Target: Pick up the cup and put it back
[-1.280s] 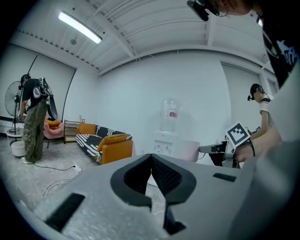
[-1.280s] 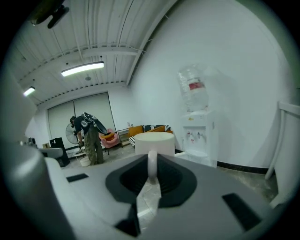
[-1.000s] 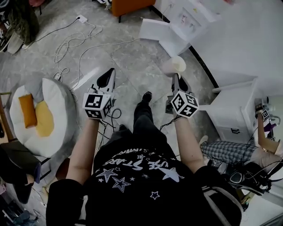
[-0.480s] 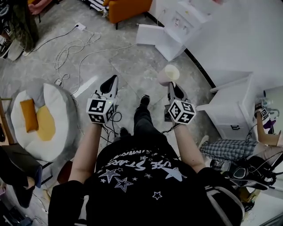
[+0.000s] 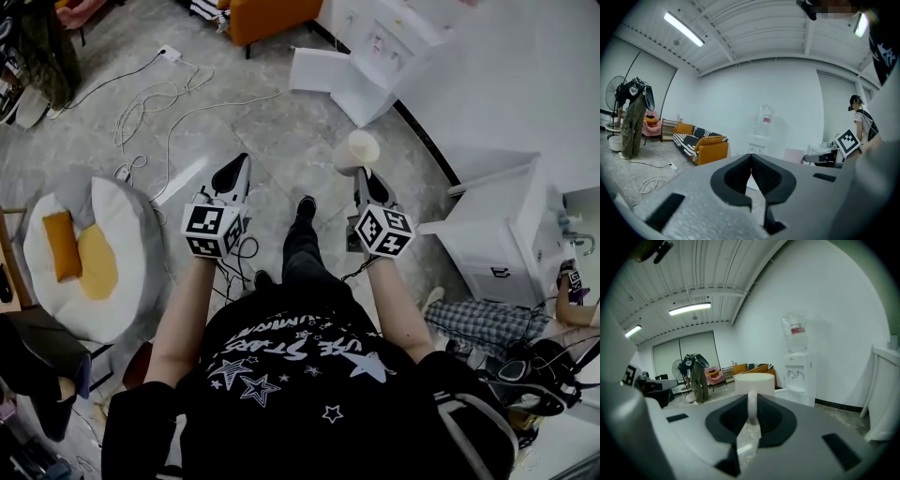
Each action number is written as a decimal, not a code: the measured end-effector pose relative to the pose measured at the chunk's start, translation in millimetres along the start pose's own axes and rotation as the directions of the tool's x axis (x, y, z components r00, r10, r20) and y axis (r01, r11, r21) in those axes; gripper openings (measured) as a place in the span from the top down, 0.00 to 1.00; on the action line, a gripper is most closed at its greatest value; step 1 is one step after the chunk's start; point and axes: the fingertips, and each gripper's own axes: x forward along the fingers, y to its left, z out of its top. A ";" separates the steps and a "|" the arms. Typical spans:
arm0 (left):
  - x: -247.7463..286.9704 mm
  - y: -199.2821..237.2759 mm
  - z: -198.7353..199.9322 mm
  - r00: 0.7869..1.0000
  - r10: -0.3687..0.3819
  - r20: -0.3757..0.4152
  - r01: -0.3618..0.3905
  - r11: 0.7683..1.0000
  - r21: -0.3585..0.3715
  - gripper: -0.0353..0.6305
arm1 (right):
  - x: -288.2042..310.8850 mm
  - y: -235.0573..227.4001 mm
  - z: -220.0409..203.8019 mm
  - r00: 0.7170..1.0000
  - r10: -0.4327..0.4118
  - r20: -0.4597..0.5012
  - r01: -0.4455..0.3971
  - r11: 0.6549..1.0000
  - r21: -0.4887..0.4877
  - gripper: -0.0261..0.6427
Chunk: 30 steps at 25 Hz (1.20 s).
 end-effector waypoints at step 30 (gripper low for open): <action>348.3 19.9 6.3 0.977 -0.023 -0.210 0.018 1.000 -0.025 0.93 | 286.3 -209.2 57.3 0.987 0.018 -0.160 -0.016 1.000 0.013 0.90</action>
